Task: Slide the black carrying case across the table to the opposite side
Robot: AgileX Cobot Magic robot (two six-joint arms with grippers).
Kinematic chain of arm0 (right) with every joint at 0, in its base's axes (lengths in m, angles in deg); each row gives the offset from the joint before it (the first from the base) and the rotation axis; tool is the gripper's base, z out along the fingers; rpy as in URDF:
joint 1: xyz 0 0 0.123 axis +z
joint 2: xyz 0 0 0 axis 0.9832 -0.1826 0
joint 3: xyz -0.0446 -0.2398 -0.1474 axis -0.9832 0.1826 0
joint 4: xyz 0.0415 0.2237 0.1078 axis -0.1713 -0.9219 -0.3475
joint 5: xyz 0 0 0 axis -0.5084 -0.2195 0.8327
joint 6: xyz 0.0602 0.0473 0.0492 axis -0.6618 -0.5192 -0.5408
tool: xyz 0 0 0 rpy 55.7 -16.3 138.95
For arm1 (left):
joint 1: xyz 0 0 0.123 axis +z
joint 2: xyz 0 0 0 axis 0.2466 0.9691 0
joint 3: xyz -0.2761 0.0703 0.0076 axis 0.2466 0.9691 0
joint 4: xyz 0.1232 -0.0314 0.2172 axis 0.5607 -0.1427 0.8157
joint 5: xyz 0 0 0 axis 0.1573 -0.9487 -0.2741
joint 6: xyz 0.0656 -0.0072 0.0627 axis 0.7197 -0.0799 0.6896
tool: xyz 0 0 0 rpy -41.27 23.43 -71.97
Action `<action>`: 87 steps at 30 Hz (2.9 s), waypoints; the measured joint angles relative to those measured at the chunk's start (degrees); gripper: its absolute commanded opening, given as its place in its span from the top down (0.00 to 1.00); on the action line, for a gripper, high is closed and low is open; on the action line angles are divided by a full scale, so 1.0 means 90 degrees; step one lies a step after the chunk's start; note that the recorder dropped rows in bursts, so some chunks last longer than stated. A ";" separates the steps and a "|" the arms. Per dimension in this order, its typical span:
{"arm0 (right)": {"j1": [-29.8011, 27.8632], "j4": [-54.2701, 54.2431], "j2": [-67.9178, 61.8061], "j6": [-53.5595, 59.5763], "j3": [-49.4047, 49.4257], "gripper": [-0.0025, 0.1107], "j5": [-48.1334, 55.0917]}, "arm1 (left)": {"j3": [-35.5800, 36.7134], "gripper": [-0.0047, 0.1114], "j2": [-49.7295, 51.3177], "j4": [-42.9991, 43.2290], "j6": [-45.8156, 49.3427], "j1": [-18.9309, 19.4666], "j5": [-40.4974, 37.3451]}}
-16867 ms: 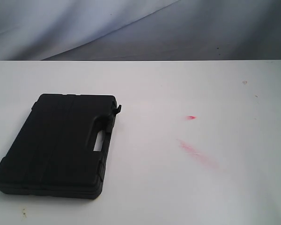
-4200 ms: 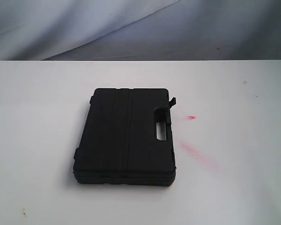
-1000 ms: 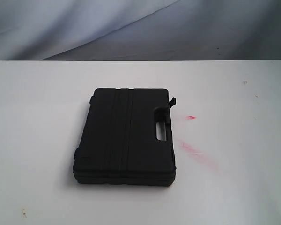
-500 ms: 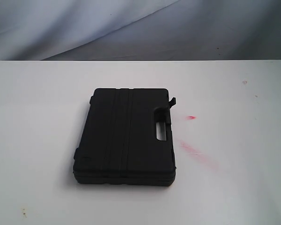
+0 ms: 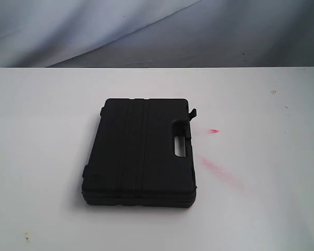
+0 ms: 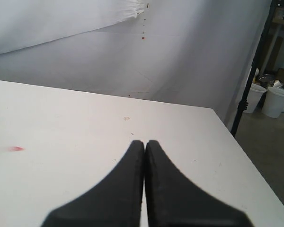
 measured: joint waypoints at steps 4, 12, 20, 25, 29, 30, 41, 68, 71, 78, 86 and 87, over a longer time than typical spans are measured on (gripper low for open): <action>0.0000 0.0000 0.0000 0.0000 0.0000 0.98 0.0000 | 0.0000 0.96 0.0000 0.0000 0.0000 0.0000 0.0000; 0.0000 0.0000 0.0000 0.0000 0.0000 0.98 0.0000 | 0.0000 0.96 0.0000 0.0104 -0.0038 0.0000 0.0000; 0.0000 0.0000 0.0000 0.0000 0.0000 0.98 0.0000 | 0.0000 0.96 0.0000 0.1357 -0.1395 0.0000 0.0000; 0.0000 0.0000 0.0000 0.0000 0.0000 0.98 0.0000 | 0.0000 0.96 0.0000 0.1649 -0.1411 0.0000 0.0000; 0.0000 0.0000 0.0000 0.0000 0.0000 0.98 0.0000 | 0.0000 0.96 0.0000 0.1846 -0.1427 0.0000 0.0000; 0.0000 0.0000 0.0000 0.0000 0.0000 0.98 0.0000 | 0.0000 0.96 0.0000 0.1845 -0.1427 0.0000 0.0000; 0.0000 0.0000 0.0000 0.0000 0.0000 0.98 0.0000 | 0.0000 0.96 0.0000 0.1886 -0.1417 0.0000 0.0000; 0.0000 -0.1643 0.0000 -0.0382 0.0000 0.98 -0.1285 | 0.0000 0.96 0.0000 0.1886 -0.1417 0.0000 0.0000; 0.0000 -0.3290 0.0000 -0.0463 0.0000 0.98 -0.1816 | 0.0000 0.96 0.0000 0.1886 -0.1417 0.0000 0.0000; 0.0000 -0.2725 0.0005 -0.0523 -0.0562 0.98 -0.2008 | 0.0000 0.96 0.0000 0.1886 -0.1417 0.0000 0.0000; 0.0000 0.0561 0.0022 -0.0241 -0.2749 0.98 -0.0977 | 0.0000 0.96 0.0000 0.1886 -0.1417 0.0000 0.0000; 0.0000 0.0668 0.0022 -0.0215 -0.2800 0.98 -0.0889 | 0.0000 0.96 0.0000 0.1886 -0.1417 0.0000 0.0000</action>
